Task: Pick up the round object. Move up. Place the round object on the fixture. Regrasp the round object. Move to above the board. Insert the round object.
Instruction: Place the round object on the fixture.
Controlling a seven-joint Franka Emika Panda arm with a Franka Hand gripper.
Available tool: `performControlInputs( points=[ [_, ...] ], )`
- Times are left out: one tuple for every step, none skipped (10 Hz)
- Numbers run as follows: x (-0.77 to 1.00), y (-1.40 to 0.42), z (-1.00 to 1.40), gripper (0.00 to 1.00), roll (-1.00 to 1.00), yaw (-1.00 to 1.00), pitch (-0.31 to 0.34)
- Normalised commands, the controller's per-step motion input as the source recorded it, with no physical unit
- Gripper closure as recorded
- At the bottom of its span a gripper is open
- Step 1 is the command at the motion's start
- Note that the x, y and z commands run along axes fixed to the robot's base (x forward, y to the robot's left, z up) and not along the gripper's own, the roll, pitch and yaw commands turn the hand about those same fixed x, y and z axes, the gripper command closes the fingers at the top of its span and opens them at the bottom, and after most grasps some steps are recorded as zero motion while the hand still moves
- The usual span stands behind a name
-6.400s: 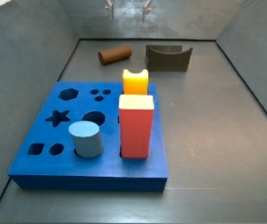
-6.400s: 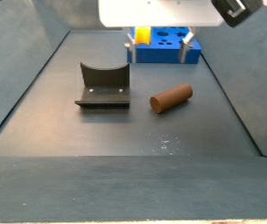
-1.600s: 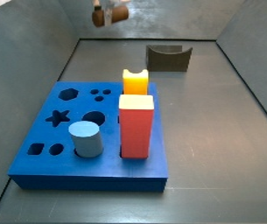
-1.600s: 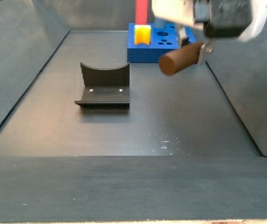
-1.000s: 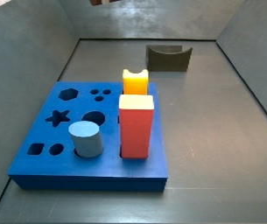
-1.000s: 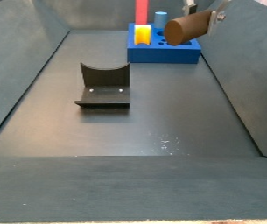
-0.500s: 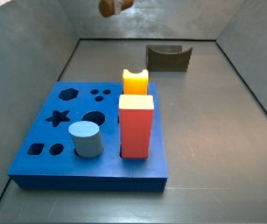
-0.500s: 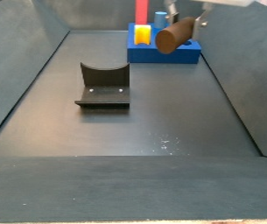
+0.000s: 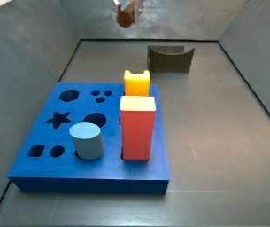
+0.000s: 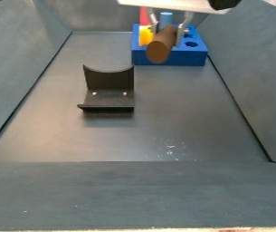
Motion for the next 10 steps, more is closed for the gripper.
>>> performControlInputs(
  points=[
    [1.00,-0.13,-0.18,1.00,0.08,1.00,-0.105],
    [1.00,-0.12,-0.17,1.00,0.10,1.00,-0.107],
    [1.00,-0.11,-0.16,1.00,0.14,1.00,-0.117],
    [1.00,-0.10,-0.16,1.00,0.17,0.55,-0.112],
    [1.00,0.20,0.58,1.00,-1.00,0.09,-0.065],
    [1.00,0.23,0.65,1.00,-1.00,0.05,-0.055],
    [1.00,0.23,0.63,1.00,-1.00,0.04,-0.025],
    [0.89,0.18,0.44,1.00,-1.00,0.02,-0.005],
    [0.74,0.12,0.26,1.00,-1.00,0.02,0.004],
    [0.67,0.10,0.16,1.00,-1.00,0.02,0.010]
  ],
)
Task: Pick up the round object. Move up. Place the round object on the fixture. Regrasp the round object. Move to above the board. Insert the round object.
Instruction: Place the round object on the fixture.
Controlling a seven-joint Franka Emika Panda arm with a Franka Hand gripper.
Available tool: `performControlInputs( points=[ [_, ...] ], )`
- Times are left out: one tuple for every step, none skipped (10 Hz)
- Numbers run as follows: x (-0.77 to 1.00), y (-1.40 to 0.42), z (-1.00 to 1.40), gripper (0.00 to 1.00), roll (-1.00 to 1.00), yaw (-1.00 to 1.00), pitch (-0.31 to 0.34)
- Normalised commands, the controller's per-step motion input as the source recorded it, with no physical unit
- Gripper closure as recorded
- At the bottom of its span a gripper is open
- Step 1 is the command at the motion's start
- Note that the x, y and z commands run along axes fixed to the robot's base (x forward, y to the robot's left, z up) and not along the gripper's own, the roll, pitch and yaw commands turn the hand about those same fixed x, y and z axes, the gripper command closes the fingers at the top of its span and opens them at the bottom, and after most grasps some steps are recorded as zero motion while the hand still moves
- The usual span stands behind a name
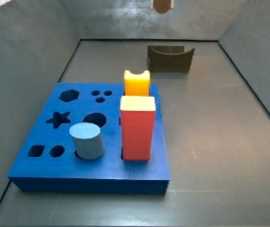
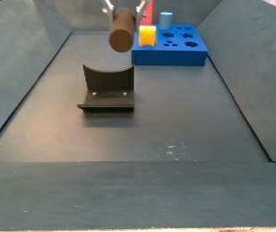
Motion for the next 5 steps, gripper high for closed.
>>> performControlInputs(
  points=[
    [0.51,0.06,0.06,1.00,-1.00,0.00,0.036],
    [0.45,0.06,0.03,1.00,-1.00,0.00,0.050],
    [0.35,0.05,-0.01,1.00,-1.00,-0.01,0.071],
    [0.27,0.05,0.00,1.00,-1.00,-0.02,0.085],
    [0.16,0.05,0.00,1.00,-1.00,-0.04,0.107]
  ],
)
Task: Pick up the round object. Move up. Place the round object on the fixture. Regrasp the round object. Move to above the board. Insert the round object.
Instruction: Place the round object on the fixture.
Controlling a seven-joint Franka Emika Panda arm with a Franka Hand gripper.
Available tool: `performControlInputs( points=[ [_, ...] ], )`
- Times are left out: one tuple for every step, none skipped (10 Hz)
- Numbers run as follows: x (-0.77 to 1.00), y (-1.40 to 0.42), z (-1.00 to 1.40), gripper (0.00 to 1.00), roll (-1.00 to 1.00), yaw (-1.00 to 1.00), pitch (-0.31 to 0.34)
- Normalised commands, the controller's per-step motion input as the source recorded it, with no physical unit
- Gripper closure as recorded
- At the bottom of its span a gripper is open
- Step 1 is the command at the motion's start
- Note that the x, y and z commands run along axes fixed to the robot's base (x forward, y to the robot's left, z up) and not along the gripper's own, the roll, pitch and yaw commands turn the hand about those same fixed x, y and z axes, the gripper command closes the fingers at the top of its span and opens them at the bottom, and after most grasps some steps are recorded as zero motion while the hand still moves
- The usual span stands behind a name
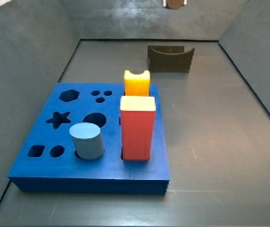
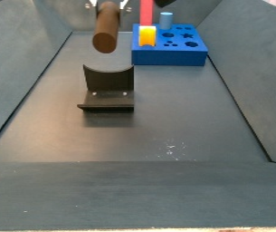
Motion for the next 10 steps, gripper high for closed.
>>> performControlInputs(
  points=[
    [0.09,0.05,-0.01,1.00,-1.00,-0.05,0.119],
    [0.05,0.05,0.00,1.00,-1.00,-0.07,0.114],
    [0.05,0.04,-0.01,1.00,-1.00,-0.08,0.116],
    [0.08,0.05,-0.02,1.00,-1.00,-0.11,0.147],
    [0.09,0.05,-0.02,1.00,-1.00,-0.12,0.161],
    [0.09,0.05,-0.03,1.00,-1.00,-0.15,0.187],
    [0.08,0.05,-0.02,1.00,-0.99,-0.14,0.194],
    [0.08,0.05,-0.02,1.00,-0.81,-0.14,0.150],
    [0.07,0.05,-0.02,1.00,-0.63,-0.14,0.116],
    [0.07,0.04,-0.02,1.00,-0.44,-0.14,0.076]
  ],
)
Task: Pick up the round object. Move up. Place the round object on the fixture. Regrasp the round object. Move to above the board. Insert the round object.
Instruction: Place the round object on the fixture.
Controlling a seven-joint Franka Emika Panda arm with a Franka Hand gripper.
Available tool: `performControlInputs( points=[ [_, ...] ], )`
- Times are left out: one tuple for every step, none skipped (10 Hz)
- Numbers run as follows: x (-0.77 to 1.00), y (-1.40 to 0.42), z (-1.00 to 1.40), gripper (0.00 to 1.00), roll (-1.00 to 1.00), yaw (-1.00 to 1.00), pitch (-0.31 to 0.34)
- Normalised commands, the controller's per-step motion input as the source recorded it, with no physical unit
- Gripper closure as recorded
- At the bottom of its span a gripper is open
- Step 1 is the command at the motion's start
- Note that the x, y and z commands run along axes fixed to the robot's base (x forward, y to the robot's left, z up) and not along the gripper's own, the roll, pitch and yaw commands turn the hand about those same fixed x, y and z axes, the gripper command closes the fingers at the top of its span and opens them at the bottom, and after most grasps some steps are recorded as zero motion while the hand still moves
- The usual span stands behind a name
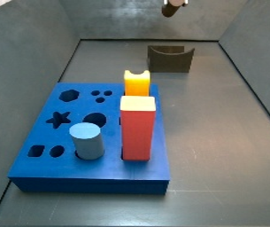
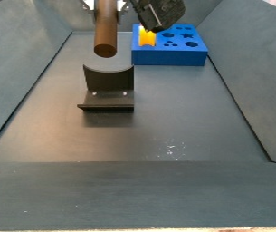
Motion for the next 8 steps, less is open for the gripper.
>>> performControlInputs(
  points=[
    [0.07,0.04,-0.01,1.00,-0.35,-0.14,0.049],
    [0.13,0.14,-1.00,1.00,-1.00,-0.11,0.265],
    [0.13,0.14,-1.00,1.00,-1.00,-0.11,0.258],
    [0.14,0.14,-1.00,1.00,-1.00,-0.13,0.269],
    [0.15,0.14,-1.00,1.00,-1.00,-0.18,0.314],
    [0.16,0.13,-1.00,1.00,-1.00,-0.22,0.316],
    [0.16,0.14,-1.00,1.00,-1.00,-0.30,0.300],
    [0.17,0.14,-1.00,1.00,-0.97,-0.25,0.277]
  ],
)
